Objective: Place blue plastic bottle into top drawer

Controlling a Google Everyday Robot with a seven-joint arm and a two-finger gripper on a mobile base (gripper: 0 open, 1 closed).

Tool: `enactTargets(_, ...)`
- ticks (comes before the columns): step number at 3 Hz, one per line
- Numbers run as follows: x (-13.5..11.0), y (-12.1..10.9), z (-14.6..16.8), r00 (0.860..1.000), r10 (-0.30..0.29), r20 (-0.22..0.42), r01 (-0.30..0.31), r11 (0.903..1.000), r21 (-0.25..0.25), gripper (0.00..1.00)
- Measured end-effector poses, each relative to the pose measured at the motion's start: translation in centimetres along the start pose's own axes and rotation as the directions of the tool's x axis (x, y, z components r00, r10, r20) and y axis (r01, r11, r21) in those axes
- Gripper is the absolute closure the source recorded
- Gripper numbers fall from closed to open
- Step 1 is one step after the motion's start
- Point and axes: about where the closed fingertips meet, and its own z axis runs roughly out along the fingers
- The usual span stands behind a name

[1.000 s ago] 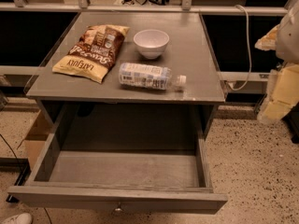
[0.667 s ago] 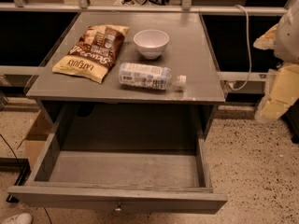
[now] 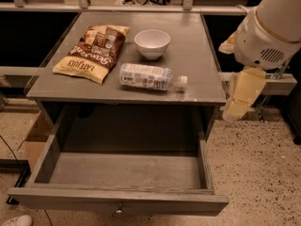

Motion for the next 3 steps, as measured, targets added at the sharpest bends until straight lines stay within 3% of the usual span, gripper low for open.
enactTargets(1,-0.9,-0.8,0.5,1.0,-0.011,0.013,0.011,0.9999,0.005,0.0)
enactTargets(2,-4.9,-3.6,3.8,0.998,-0.037,0.052,0.038,0.9989,-0.026,0.0)
enactTargets(3,-4.9,-3.6,3.8,0.998,-0.037,0.052,0.038,0.9989,-0.026,0.0)
